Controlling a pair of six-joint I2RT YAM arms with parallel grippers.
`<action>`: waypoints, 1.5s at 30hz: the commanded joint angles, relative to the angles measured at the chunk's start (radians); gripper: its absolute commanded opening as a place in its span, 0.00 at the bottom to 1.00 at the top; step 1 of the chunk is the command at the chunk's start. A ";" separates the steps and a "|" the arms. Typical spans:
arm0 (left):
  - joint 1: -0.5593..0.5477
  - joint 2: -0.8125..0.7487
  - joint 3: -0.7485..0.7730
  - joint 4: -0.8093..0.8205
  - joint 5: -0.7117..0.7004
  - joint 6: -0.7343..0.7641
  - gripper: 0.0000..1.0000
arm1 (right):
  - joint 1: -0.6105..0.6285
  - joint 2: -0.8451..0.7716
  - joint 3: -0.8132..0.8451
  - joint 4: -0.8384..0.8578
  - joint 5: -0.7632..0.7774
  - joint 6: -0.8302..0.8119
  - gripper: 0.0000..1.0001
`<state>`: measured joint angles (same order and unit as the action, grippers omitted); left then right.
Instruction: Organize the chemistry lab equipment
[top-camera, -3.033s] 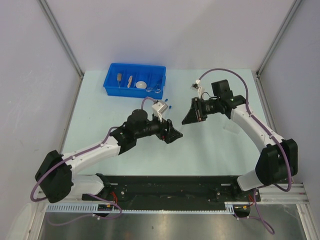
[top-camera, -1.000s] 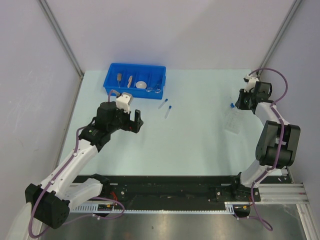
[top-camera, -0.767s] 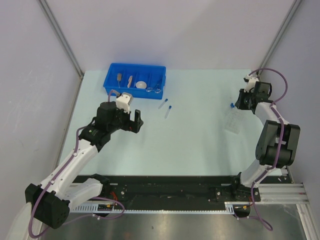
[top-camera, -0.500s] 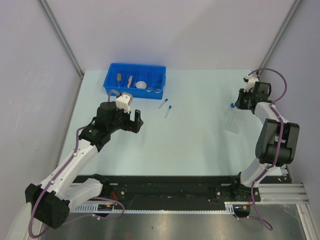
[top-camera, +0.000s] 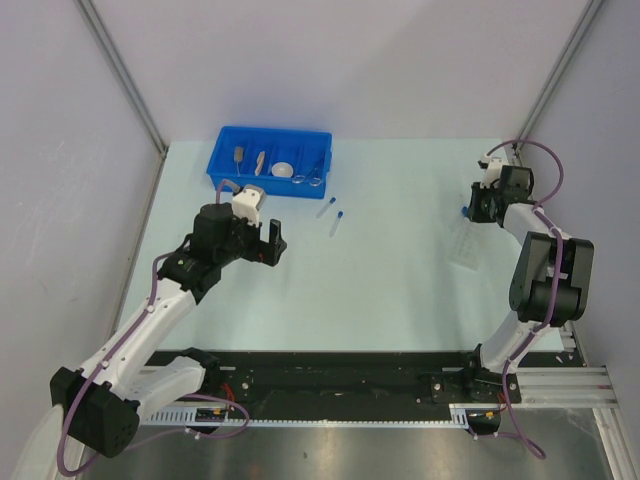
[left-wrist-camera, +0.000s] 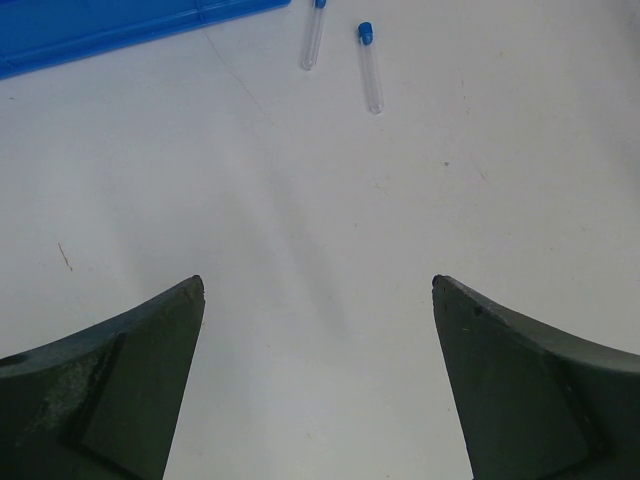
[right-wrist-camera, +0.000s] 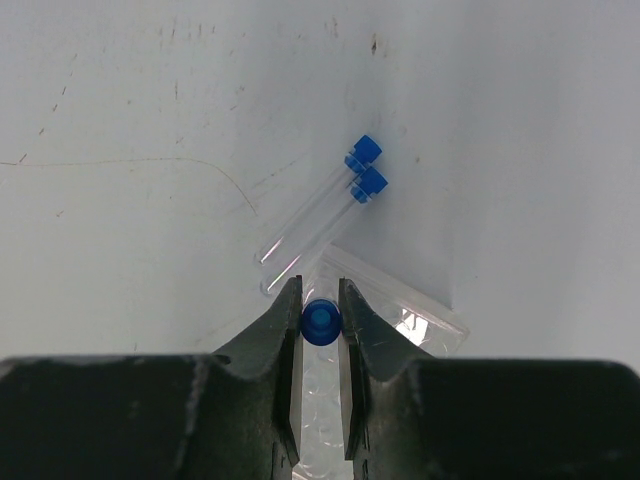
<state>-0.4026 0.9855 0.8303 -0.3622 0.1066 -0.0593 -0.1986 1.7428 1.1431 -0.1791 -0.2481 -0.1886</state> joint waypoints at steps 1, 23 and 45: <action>-0.001 -0.010 -0.003 0.008 -0.002 0.056 1.00 | 0.005 0.003 0.033 -0.013 0.017 -0.029 0.11; 0.001 -0.028 -0.007 0.008 -0.001 0.056 1.00 | -0.009 -0.071 0.033 -0.082 -0.005 -0.043 0.37; 0.001 -0.028 -0.010 0.008 -0.005 0.055 1.00 | -0.015 -0.052 0.151 -0.131 -0.083 0.038 0.71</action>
<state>-0.4026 0.9737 0.8238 -0.3622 0.1066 -0.0586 -0.2070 1.6592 1.1889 -0.2981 -0.2897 -0.2131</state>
